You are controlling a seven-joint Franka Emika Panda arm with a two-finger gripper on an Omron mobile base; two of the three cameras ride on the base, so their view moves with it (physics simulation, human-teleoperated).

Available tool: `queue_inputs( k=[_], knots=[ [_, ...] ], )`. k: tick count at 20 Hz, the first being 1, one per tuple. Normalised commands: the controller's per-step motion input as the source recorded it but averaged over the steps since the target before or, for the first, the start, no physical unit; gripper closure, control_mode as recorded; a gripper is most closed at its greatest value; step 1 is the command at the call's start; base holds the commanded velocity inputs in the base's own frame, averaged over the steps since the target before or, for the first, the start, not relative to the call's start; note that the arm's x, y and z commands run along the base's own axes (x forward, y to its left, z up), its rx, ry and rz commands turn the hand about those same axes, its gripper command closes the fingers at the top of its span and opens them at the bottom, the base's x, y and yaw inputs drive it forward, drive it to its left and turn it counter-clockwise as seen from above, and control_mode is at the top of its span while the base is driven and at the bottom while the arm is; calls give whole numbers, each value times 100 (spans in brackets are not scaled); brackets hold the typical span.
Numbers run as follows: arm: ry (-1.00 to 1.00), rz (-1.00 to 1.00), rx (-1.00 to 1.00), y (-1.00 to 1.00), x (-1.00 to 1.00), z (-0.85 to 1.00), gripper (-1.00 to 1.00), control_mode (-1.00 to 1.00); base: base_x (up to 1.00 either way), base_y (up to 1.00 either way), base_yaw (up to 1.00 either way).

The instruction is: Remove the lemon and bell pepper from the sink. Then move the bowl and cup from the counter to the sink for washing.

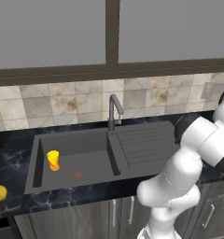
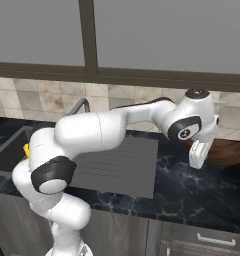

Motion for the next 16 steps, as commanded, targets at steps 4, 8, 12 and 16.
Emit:
queue_inputs(
  k=[4,8,12,16],
  knots=[
    [13,19,0,38,-13,9,100,-100,0,0,0],
    [7,18,0,35,-17,10,100,-100,0,0,0],
    [1,14,5,32,-20,9,100,-100,0,0,0],
    [0,12,5,35,-19,8,100,-100,0,0,0]
  ],
)
